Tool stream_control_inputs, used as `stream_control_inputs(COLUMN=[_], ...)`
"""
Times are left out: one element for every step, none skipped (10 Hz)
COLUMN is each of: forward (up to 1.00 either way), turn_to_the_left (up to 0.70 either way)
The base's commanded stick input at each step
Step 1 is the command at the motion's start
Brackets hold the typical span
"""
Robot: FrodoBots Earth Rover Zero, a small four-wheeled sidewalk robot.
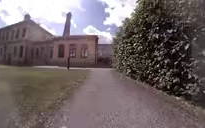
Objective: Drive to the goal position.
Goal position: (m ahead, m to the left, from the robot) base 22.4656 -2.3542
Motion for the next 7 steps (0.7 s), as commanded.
stream_control_inputs(forward=[0.85,0.85,0.85,0.85,0.85,0.85,0.85], turn_to_the_left=[0.0,0.0,-0.11,-0.28,0.0,0.0,-0.3])
